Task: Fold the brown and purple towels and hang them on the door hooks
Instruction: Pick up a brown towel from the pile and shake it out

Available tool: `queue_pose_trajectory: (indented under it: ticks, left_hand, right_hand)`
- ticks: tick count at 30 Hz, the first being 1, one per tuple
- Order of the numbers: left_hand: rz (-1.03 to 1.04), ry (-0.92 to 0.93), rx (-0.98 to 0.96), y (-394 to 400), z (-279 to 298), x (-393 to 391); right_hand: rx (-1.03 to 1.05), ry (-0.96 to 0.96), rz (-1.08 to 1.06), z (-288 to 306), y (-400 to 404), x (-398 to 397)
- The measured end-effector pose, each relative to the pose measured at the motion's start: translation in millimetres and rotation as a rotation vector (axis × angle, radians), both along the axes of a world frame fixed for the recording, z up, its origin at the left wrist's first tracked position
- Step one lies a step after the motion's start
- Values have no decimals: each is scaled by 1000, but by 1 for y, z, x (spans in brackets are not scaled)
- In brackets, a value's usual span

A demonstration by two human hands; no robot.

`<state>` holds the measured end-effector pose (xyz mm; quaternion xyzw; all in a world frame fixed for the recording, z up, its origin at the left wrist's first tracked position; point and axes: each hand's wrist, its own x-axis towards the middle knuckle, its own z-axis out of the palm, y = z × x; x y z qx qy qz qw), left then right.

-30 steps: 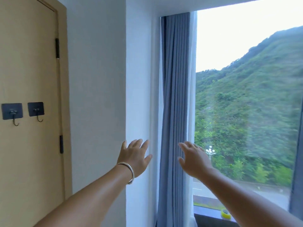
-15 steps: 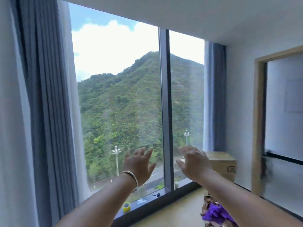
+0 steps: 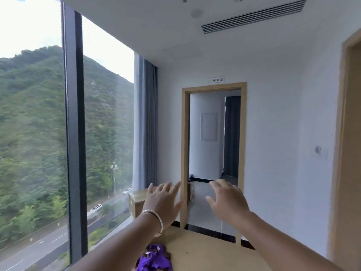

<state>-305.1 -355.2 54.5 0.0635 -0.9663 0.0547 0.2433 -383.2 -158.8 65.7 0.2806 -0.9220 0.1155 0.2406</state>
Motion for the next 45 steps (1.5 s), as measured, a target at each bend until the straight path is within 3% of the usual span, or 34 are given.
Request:
queue_pose_trajectory:
  ticks: [19, 32, 45]
  left_hand:
    - [-321, -39, 33, 37, -10, -268]
    - [-286, 0, -15, 89, 5, -433]
    - [-251, -49, -16, 106, -8, -585]
  right_hand:
    - [11, -74, -342, 0, 53, -192]
    - [-29, -45, -334, 17, 124, -357]
    - [4, -109, -328, -6, 146, -511]
